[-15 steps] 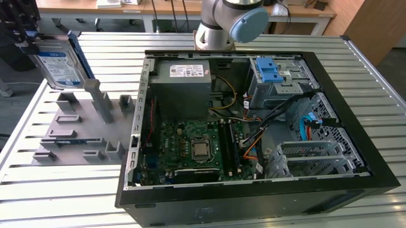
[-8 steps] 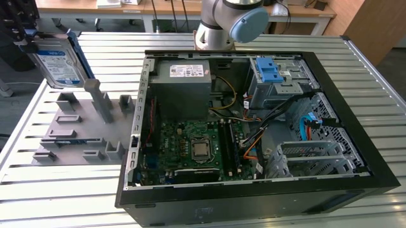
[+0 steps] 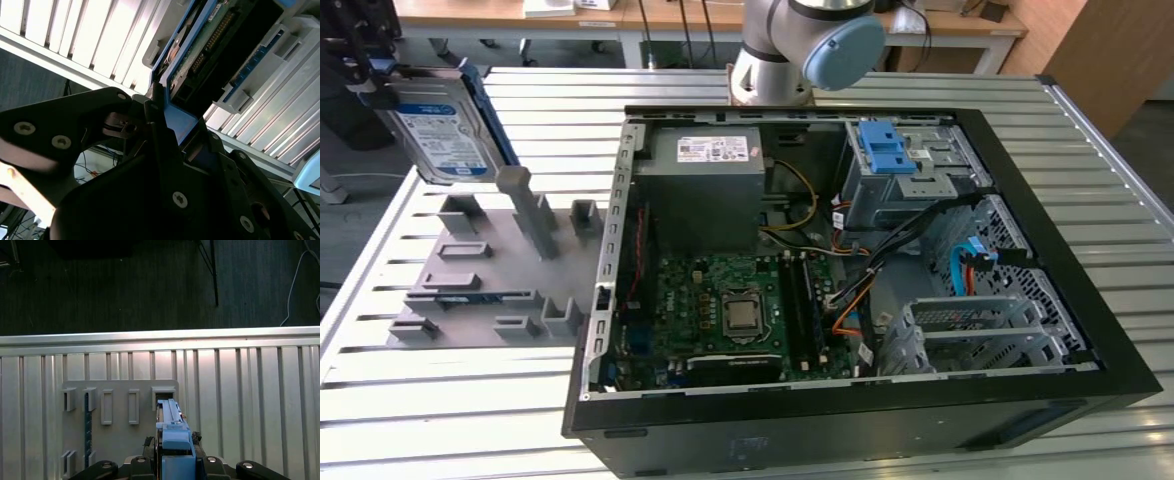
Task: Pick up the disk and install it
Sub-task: 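Pick up the disk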
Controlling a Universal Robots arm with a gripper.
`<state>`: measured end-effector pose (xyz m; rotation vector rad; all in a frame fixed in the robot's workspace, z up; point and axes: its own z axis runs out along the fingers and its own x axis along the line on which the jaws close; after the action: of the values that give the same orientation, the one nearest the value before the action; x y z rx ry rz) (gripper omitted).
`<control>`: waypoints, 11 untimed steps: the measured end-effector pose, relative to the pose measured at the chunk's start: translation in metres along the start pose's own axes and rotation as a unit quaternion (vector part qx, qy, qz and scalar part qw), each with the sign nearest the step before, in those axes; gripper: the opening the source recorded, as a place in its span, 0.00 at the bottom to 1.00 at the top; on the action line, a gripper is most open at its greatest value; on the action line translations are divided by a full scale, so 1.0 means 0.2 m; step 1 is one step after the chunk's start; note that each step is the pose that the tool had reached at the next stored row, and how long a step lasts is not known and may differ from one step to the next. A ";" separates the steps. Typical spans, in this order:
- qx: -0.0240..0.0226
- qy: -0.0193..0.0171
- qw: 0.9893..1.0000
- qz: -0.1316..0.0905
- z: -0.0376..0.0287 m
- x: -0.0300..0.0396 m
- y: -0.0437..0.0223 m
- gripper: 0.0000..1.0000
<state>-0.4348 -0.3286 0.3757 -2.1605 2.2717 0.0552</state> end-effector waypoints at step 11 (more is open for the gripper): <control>0.000 0.000 1.000 0.000 -0.025 -0.001 0.000 0.37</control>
<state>-0.4348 -0.3285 0.3806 -2.1605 2.2717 0.0552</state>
